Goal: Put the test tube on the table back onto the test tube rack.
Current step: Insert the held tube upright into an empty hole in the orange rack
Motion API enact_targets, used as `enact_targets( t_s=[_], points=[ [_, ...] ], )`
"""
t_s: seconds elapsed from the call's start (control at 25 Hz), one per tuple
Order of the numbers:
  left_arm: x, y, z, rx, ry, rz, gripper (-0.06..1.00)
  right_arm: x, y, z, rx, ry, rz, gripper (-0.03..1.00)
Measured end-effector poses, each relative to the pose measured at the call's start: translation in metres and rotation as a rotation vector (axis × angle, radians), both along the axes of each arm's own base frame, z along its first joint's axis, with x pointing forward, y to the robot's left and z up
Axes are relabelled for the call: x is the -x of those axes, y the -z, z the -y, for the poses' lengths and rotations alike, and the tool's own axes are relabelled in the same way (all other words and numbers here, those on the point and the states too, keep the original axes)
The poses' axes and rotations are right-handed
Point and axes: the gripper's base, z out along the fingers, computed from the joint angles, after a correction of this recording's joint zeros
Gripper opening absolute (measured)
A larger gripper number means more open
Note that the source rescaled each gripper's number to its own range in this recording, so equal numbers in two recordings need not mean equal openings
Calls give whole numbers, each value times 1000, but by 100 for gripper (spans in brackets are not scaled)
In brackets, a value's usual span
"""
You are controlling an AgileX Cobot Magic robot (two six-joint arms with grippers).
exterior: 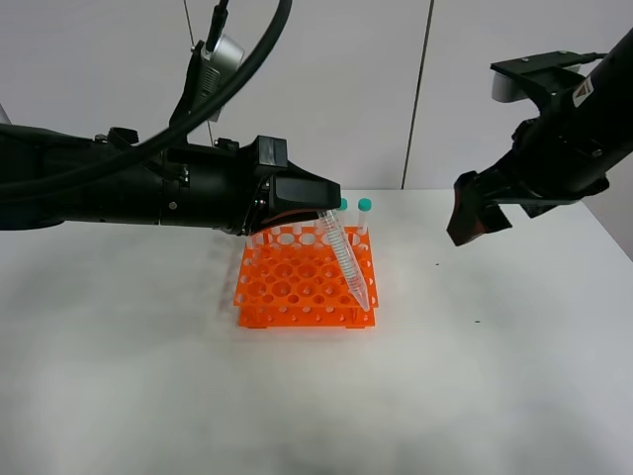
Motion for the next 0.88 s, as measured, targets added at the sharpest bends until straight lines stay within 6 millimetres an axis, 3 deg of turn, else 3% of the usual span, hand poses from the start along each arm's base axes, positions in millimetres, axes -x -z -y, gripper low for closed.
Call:
enact_targets(
  t_s=[0.2, 0.36, 0.72, 0.88],
  points=[
    [0, 0, 0, 0, 0, -1, 1, -21, 15, 51, 8, 194, -53, 100],
    [0, 0, 0, 0, 0, -1, 1, -22, 17, 82, 11, 304, -91, 100],
    [0, 0, 0, 1, -1, -1, 1, -7, 20, 82, -19, 318, -186, 100],
    [0, 0, 0, 1, -1, -1, 1, 28, 23, 81, -25, 330, -195, 100]
  ],
)
